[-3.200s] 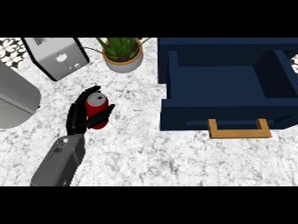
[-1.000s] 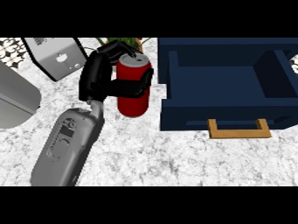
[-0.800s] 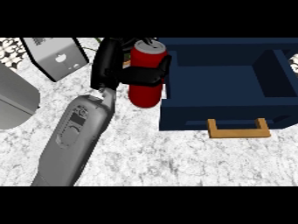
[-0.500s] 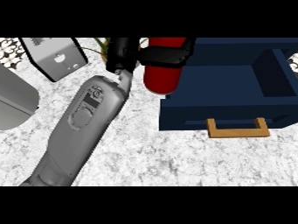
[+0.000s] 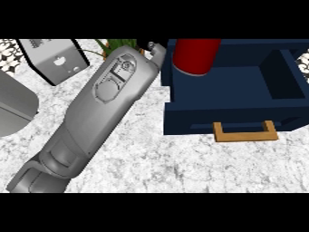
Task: Pick up the can, place it into the drawer and close the drawer
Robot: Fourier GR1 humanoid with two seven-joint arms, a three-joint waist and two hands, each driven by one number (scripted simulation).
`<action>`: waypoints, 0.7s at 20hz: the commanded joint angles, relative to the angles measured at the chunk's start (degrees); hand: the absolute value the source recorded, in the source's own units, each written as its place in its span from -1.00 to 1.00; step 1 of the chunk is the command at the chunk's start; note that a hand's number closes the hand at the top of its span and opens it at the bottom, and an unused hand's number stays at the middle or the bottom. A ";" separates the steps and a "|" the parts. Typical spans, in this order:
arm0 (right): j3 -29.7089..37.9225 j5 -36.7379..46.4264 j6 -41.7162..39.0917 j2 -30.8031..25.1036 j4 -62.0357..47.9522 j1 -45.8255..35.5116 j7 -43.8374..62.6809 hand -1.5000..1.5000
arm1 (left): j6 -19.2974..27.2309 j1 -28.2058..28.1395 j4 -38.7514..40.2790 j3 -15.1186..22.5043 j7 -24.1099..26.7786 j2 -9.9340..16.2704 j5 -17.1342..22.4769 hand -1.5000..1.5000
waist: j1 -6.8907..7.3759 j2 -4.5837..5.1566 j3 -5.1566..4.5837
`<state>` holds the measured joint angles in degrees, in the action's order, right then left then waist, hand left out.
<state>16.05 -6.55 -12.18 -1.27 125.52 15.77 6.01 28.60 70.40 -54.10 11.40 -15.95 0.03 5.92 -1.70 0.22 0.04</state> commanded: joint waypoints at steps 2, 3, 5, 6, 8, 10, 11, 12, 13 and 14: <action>1.11 -1.20 -0.45 -1.15 -0.60 -1.40 1.21 -1.00 | 2.17 5.11 8.71 1.43 3.86 -0.03 4.47 1.00 | -0.31 0.14 0.00; 1.72 -1.87 -0.37 -0.99 -0.71 -0.96 1.11 -1.00 | 2.86 10.00 10.52 2.18 1.13 -0.03 4.41 1.00 | -0.87 0.19 0.03; -0.20 0.13 -0.74 -0.56 -1.95 -2.07 -0.35 -1.00 | 2.43 10.32 13.95 2.71 4.06 -0.03 7.22 1.00 | -1.10 0.38 0.03; 0.93 0.72 0.77 -0.25 -3.81 -2.92 -0.28 -1.00 | 2.04 9.45 10.88 3.41 0.79 -0.03 6.25 1.00 | 0.15 0.03 0.01; -0.10 -0.17 -1.11 0.13 1.61 1.63 0.23 -1.00 | 2.25 8.40 13.64 4.21 5.34 -0.03 8.71 1.00 | -0.81 0.10 0.01; -0.78 1.06 0.23 -0.65 -2.17 -3.56 1.00 -1.00 | 2.88 12.76 19.03 5.19 6.21 -0.03 10.47 1.00 | -1.57 0.52 0.05; 1.29 -1.93 -1.04 -0.90 -0.55 -1.46 -0.48 -1.00 | 5.58 13.24 19.42 7.33 5.41 -0.03 10.45 1.00 | -2.15 0.40 0.08; -0.03 1.17 0.32 -0.12 -1.20 -1.19 1.15 -1.00 | 2.77 12.04 17.62 5.35 4.81 -0.03 9.69 1.00 | -0.24 0.08 0.01; -1.17 1.50 2.20 -1.10 -0.96 -6.65 4.87 -1.00 | 5.49 16.18 20.75 7.52 4.32 -0.03 11.39 1.00 | -1.59 0.52 0.05; -1.60 1.59 0.57 -0.08 -1.50 -3.80 1.33 -1.00 | 3.48 15.48 22.49 7.61 6.95 -0.03 12.44 1.00 | -2.17 0.63 0.08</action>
<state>15.49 -5.78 -11.70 -1.67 124.46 12.86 7.46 32.19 83.07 -36.20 17.29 -11.08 0.01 15.73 -3.03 0.59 0.09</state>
